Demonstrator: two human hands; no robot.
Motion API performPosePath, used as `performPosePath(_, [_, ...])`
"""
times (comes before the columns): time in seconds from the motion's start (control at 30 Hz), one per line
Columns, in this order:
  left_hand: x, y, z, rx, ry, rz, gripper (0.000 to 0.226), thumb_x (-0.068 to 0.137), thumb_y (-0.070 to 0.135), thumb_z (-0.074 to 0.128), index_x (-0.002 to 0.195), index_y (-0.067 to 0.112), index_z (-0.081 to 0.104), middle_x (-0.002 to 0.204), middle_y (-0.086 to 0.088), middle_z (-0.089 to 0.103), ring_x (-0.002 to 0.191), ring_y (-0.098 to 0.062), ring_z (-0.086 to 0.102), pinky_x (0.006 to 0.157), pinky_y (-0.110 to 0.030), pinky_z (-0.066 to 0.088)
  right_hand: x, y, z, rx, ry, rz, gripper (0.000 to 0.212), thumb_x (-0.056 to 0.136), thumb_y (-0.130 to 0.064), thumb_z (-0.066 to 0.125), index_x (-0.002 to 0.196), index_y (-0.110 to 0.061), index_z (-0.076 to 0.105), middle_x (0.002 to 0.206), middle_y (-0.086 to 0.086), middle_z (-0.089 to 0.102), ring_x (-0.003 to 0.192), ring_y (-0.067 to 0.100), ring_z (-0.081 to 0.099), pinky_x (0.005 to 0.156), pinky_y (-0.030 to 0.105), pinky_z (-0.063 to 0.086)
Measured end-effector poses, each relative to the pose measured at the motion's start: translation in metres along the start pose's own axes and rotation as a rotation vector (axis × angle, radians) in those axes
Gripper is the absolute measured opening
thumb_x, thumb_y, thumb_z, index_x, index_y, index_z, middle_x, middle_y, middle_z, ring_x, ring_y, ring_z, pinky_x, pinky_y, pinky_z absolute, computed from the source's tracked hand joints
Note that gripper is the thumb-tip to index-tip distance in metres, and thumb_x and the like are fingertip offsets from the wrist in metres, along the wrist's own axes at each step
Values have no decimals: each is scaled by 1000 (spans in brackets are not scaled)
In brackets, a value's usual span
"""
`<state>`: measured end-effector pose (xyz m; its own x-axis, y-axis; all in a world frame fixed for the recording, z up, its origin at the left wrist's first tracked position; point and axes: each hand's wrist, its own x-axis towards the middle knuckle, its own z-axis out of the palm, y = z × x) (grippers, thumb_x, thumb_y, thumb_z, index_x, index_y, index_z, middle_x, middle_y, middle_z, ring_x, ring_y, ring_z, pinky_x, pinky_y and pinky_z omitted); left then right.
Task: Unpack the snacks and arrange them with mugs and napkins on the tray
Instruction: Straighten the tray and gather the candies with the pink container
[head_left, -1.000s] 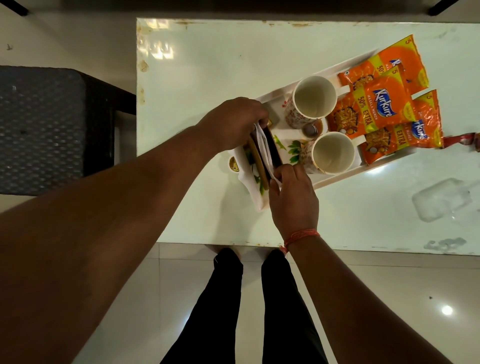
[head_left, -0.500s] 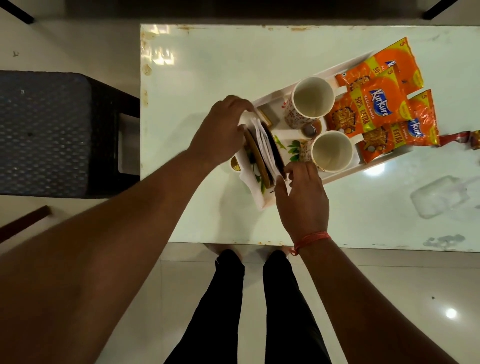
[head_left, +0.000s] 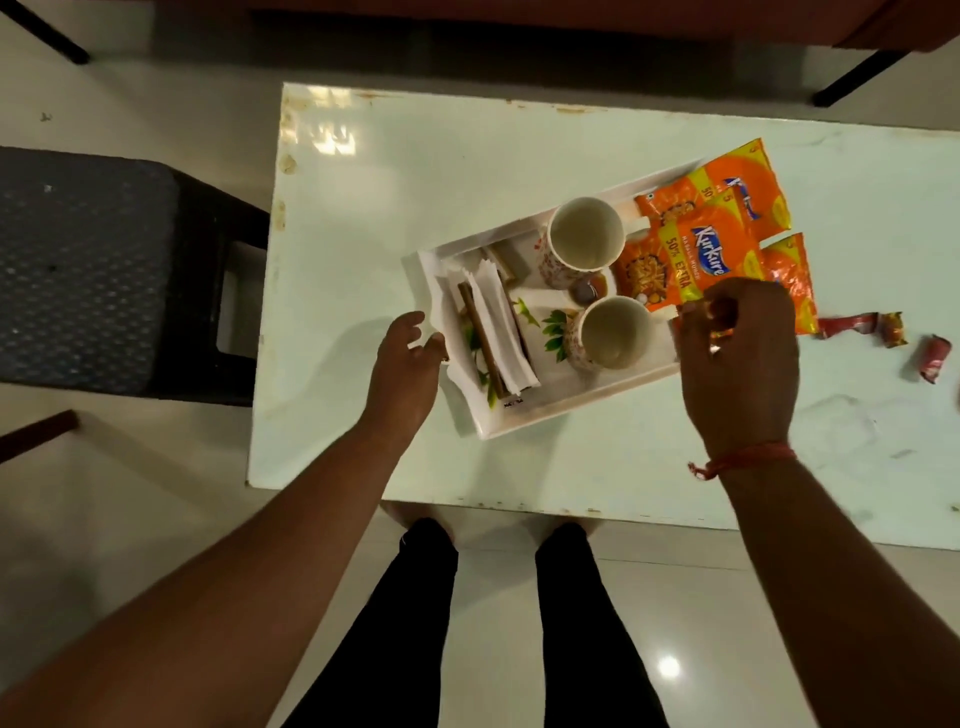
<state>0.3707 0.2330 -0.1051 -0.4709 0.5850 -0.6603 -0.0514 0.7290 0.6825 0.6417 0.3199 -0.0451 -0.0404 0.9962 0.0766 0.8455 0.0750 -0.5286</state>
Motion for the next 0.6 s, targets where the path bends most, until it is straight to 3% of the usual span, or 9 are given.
performPosePath(0.2, [-3,-4,23,-89,109,-47,37,96,37,52,132,31,50,129,-9,60,95,-9,60,89,-32,48,79,73,-15,-81,-62,-55,31,96,-36,50,110,-9,55,112,15,55,99,28,55,83,33,41])
performPosePath(0.3, [-4,-6,32,-125,184,-80,42,92,42,51,133,31,50,129,-7,61,102,-12,62,100,-43,49,111,99,-18,-98,-140,-46,38,94,-40,51,114,-8,56,117,18,55,103,35,56,89,40,42])
performPosePath(0.47, [-7,-8,49,-140,265,-114,41,97,43,45,135,28,49,129,-4,59,108,-16,59,99,-44,50,146,128,-15,-206,-391,85,58,94,-55,50,128,-9,50,129,22,50,116,42,52,96,53,44])
performPosePath(0.6, [-7,-6,53,-157,292,-133,40,98,43,44,134,26,50,128,-4,60,107,-17,59,95,-43,53,162,129,-12,-130,-509,231,72,92,-68,41,136,-11,43,134,19,54,120,38,55,100,50,45])
